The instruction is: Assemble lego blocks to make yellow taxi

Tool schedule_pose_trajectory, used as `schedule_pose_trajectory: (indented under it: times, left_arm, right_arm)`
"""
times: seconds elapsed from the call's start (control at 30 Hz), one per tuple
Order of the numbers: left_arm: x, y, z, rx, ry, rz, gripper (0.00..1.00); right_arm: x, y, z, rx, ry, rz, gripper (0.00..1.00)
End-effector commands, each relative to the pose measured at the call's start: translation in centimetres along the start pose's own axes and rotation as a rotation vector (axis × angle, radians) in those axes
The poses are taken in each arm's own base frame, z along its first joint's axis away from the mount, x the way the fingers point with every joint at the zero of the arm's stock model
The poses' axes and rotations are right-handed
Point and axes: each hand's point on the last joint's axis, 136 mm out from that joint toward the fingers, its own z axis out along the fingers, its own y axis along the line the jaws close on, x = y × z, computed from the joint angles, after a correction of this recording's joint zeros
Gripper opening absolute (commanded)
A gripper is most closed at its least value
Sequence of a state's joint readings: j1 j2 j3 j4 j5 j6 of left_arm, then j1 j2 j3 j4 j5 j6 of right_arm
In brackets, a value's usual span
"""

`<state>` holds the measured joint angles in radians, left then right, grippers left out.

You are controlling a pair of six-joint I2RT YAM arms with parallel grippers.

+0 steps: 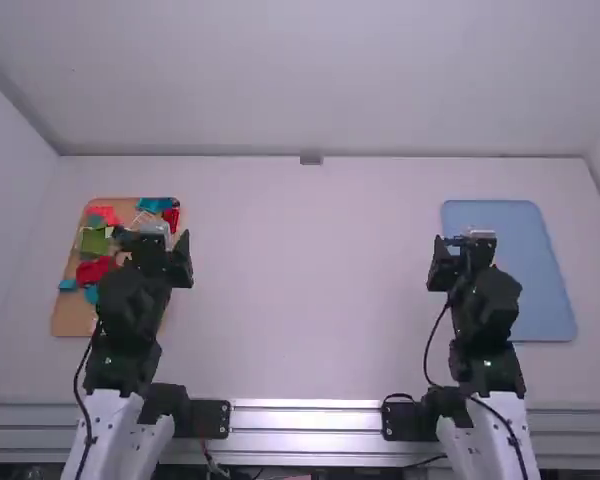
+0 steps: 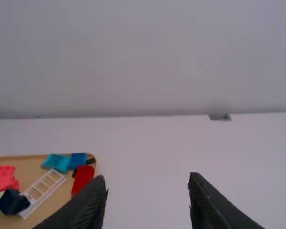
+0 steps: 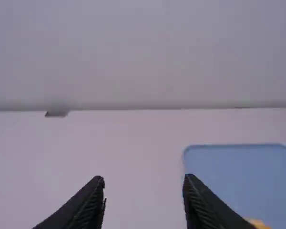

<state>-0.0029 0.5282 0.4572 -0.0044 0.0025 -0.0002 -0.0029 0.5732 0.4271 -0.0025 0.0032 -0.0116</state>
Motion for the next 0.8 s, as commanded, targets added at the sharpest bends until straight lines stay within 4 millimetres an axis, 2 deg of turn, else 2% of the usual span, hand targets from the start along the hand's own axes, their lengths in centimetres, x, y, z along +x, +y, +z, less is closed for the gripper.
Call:
schedule_pose_trajectory:
  times: [0.0, 0.17, 0.57, 0.67, 0.77]
  left_arm:
    - [1.4, 0.1, -0.5, -0.005, -0.006, 0.000, 0.38]
    - [4.3, 0.1, -1.2, -0.005, -0.006, 0.000, 0.27]
    - [9.7, 0.1, -1.6, -0.005, -0.006, 0.000, 0.06]
    - [10.7, 0.1, -1.5, -0.005, -0.006, 0.000, 0.03]
    - [11.5, 0.1, -1.5, -0.005, -0.006, 0.000, 0.00]
  right_arm:
    - [1.7, 0.2, -0.4, -0.006, 0.003, 0.011, 0.37]
    - [4.6, 0.2, -1.0, -0.006, 0.003, 0.011, 0.25]
    - [10.0, 0.3, -1.2, -0.006, 0.003, 0.011, 0.05]
    - [11.1, 0.3, -1.2, -0.006, 0.003, 0.011, 0.01]
    - [10.5, 0.3, -1.3, -0.006, -0.028, 0.011, 0.00]
